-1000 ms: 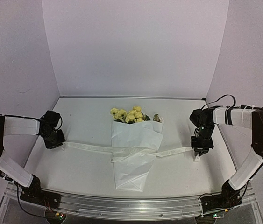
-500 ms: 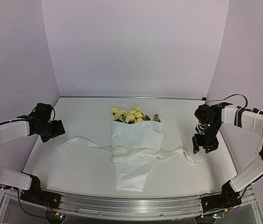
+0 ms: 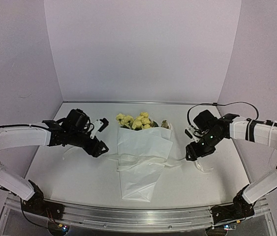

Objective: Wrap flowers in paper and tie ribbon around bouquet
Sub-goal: Tie the ribbon around the folded bouquet.

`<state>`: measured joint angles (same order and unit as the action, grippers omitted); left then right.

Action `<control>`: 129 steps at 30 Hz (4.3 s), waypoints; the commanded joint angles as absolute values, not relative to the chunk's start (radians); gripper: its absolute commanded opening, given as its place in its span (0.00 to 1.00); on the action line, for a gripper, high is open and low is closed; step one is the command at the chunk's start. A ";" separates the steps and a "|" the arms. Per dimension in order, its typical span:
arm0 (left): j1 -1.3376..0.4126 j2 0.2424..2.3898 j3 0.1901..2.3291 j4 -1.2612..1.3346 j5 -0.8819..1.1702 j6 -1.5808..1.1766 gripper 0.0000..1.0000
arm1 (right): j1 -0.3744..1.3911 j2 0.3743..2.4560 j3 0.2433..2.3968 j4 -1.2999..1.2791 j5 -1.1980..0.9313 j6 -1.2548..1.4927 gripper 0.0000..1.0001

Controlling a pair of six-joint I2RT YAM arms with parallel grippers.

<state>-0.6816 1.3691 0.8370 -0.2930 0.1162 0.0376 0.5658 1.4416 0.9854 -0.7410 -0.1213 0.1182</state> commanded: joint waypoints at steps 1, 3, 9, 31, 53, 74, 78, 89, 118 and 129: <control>-0.731 1.417 0.809 -0.148 0.229 0.393 0.74 | 0.591 1.392 0.934 -0.599 -0.159 0.084 0.68; -0.737 1.442 0.789 -0.088 0.246 0.462 0.75 | 0.601 1.382 0.915 -0.577 -0.168 0.077 0.69; -0.747 1.575 0.820 -0.065 0.268 0.585 0.74 | 0.622 1.344 0.866 -0.530 -0.151 0.051 0.70; -0.755 1.788 0.893 0.083 0.192 0.699 0.37 | 0.643 1.386 0.825 -0.444 -0.183 -0.045 0.72; -0.755 1.739 0.878 0.064 0.165 0.655 0.00 | 0.795 1.624 0.854 -0.248 -0.058 -0.271 0.71; -0.760 1.656 0.868 0.017 0.122 0.478 0.00 | 0.813 1.624 0.850 -0.231 0.046 -0.115 0.00; -0.767 1.619 0.840 0.057 0.063 0.247 0.00 | 0.812 1.639 0.923 -0.375 0.084 -0.031 0.00; -0.765 1.578 0.740 0.058 -0.127 -0.377 0.00 | 0.788 1.738 1.075 -0.624 0.211 0.294 0.00; 0.033 1.321 0.514 -0.177 0.104 -0.791 0.00 | 0.194 1.279 0.664 -0.669 0.029 0.603 0.00; -0.120 1.337 0.583 -0.240 0.095 -0.700 0.41 | 0.221 1.317 0.735 -0.760 -0.116 0.479 0.16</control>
